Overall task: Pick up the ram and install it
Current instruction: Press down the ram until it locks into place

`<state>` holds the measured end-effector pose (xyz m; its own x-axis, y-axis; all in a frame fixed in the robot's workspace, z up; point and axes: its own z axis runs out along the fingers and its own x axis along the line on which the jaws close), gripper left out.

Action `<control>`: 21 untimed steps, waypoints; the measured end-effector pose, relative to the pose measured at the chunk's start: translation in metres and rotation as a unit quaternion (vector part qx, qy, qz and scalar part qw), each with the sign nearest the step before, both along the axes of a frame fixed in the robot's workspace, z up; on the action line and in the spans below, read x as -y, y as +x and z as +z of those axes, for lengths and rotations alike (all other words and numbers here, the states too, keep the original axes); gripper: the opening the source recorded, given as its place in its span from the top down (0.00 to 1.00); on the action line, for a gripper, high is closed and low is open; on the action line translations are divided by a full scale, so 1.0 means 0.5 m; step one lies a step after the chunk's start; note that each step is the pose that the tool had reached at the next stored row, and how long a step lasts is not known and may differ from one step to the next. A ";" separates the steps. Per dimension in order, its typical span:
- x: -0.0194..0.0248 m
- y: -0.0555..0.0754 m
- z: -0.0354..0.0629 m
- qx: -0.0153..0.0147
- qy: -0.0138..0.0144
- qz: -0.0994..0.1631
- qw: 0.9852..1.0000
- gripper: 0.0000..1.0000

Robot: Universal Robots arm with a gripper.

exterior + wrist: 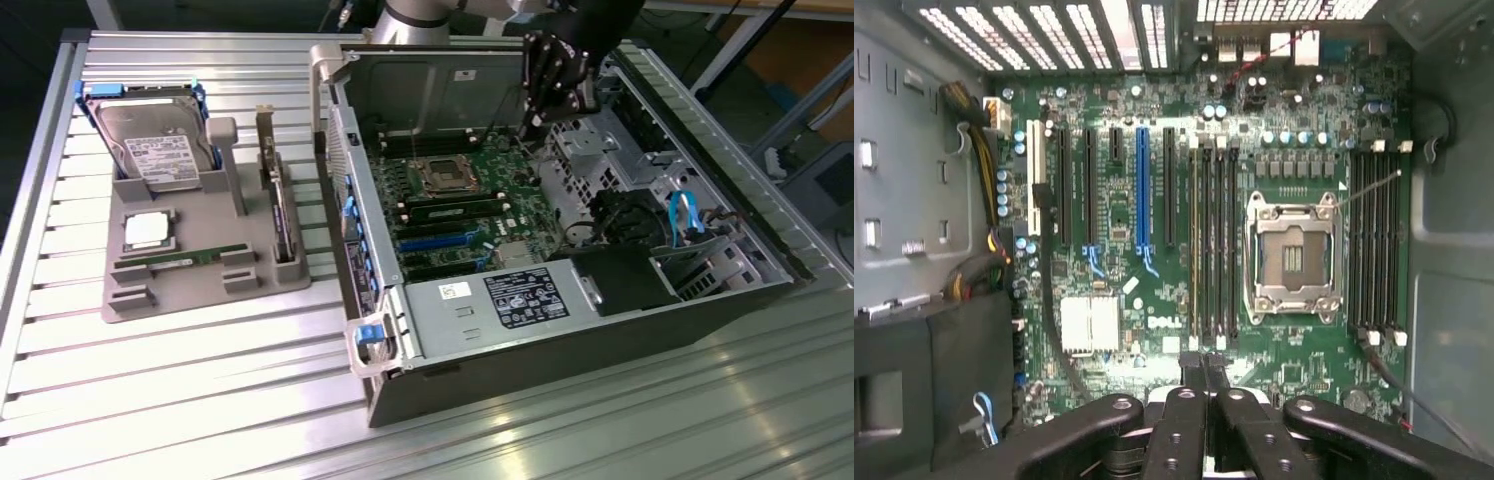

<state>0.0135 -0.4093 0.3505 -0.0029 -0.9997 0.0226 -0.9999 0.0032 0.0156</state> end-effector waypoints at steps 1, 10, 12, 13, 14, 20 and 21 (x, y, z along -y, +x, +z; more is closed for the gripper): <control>0.0000 0.006 0.000 0.000 0.000 0.000 1.000 0.90; 0.0000 0.006 -0.023 0.000 0.000 0.000 1.000 0.90; 0.0000 0.006 -0.035 0.000 0.000 0.000 1.000 0.90; 0.0001 0.006 -0.038 0.000 0.000 0.000 1.000 0.90; 0.0000 0.006 -0.045 0.000 0.000 0.000 1.000 0.90; 0.0000 0.006 -0.075 0.000 0.000 0.000 1.000 0.90; 0.0000 0.006 -0.079 0.000 0.000 0.000 1.000 0.90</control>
<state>0.0165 -0.4093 0.3112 -0.0030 -0.9997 0.0225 -0.9999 0.0033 0.0158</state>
